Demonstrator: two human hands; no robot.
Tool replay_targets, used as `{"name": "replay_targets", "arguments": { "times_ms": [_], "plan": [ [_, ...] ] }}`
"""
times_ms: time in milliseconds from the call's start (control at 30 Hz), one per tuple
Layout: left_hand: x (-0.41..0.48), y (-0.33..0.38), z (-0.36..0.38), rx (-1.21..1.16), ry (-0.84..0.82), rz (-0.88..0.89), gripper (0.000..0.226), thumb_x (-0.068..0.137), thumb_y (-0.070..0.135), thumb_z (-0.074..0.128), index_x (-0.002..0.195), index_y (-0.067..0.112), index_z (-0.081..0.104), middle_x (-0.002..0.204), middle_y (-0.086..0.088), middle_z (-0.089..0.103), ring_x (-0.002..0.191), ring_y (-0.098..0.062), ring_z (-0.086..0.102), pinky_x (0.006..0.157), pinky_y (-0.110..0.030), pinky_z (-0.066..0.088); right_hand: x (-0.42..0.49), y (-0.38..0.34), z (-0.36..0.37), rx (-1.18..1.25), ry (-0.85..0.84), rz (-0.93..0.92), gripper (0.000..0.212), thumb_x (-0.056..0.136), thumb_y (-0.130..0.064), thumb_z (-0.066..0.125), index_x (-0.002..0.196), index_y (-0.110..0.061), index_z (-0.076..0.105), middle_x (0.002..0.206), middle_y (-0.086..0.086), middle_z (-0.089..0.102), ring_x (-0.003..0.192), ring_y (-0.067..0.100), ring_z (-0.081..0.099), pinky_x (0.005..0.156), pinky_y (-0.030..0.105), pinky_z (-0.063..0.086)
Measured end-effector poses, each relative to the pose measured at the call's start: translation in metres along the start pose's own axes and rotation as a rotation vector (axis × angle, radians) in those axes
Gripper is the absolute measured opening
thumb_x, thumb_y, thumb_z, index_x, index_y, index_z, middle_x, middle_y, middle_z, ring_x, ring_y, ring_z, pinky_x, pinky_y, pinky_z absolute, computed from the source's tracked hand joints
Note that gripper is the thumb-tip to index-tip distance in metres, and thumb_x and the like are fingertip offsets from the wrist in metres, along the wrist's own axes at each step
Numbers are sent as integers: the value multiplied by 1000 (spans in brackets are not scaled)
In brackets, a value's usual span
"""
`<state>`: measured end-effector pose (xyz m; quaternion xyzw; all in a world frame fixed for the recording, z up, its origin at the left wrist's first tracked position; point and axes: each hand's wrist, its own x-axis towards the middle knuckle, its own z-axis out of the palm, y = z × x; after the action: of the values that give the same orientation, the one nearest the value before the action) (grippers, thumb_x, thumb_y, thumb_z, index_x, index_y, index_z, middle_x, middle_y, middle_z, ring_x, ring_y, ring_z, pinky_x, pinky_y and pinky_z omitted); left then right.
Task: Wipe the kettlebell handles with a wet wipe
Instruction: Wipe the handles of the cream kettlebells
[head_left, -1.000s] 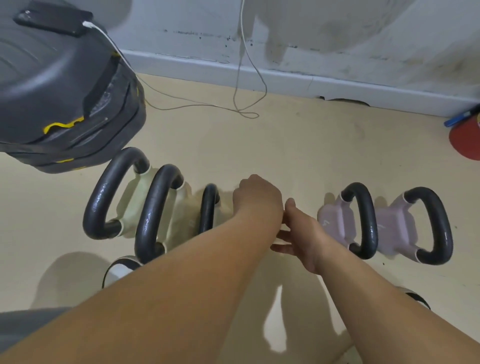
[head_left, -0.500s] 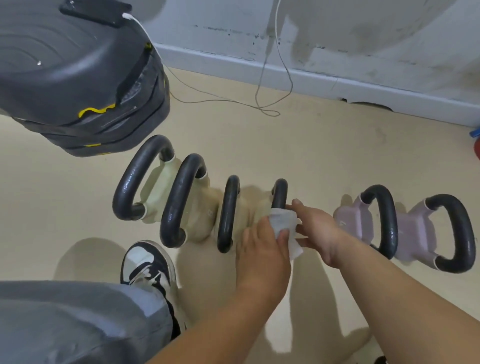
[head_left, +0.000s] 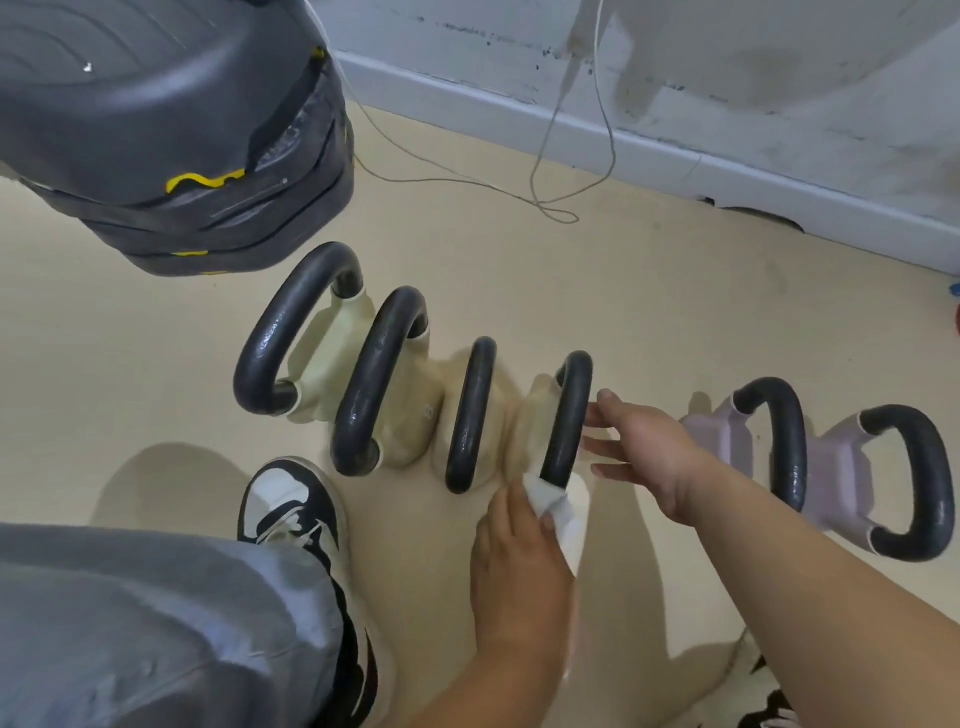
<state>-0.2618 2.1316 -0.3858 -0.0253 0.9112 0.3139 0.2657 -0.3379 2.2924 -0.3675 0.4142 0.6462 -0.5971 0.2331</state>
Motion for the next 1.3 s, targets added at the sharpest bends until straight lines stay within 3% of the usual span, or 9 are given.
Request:
{"name": "replay_targets", "arguments": {
  "times_ms": [100,233,500,633,800,933,1100,1233,1300],
  "plan": [
    [-3,5,8,-133,-33,-68,63,100,46,15,129,9,58,144,-2,43,126,-20,45,107,-35,40,2,-2,1,-33,4,-7,44,109,-46,39,126,-19,70,128,-9,69,111,13,71,102,41,56],
    [1,20,-1,-533,2,-403,9,97,32,46,97,25,51,120,-1,56,111,-24,57,97,-46,50,-2,-1,4,-48,-8,0,45,109,-46,38,129,-19,68,131,-9,68,115,12,69,102,41,55],
    [9,39,-21,-680,129,-352,24,97,16,42,77,27,49,119,-2,53,103,-25,58,97,-38,48,-7,-3,8,-68,14,-22,43,110,-44,37,131,-20,66,128,-10,69,117,13,68,100,40,56],
    [9,49,-19,-639,127,-176,28,76,9,32,83,31,49,112,4,58,91,-23,54,79,-37,49,-4,-4,8,-84,17,-28,41,109,-44,39,125,-21,70,123,-9,72,111,13,71,97,37,57],
    [13,49,-23,-527,-23,-24,61,89,-4,43,142,27,42,131,11,53,116,-13,54,102,-34,48,-2,-5,4,-105,31,-21,41,109,-42,41,119,-21,74,108,-10,80,100,12,77,98,34,56],
    [23,30,-26,-504,-100,13,50,83,-8,44,112,31,54,100,12,60,94,-16,59,92,-38,54,-2,0,6,-53,42,-19,41,111,-40,37,122,-19,71,120,-5,75,110,16,74,103,38,55],
    [9,78,-31,-638,121,55,60,91,-2,53,142,28,44,136,8,52,117,-4,48,100,-13,39,-6,-4,1,-64,44,20,37,109,-39,43,99,-21,73,101,-1,79,95,15,74,81,28,54],
    [33,78,-31,-530,125,200,57,85,20,49,141,13,42,152,-11,41,140,-24,38,117,-39,36,-5,-3,0,-47,2,47,41,110,-40,42,110,-17,75,105,-1,80,99,11,73,76,26,51],
    [37,69,-23,-316,43,316,69,82,8,41,150,11,32,164,-13,20,152,-32,16,124,-47,20,-8,-3,1,-20,18,25,41,110,-41,43,104,-21,78,101,-4,81,94,10,75,73,26,54]
  ]
}}
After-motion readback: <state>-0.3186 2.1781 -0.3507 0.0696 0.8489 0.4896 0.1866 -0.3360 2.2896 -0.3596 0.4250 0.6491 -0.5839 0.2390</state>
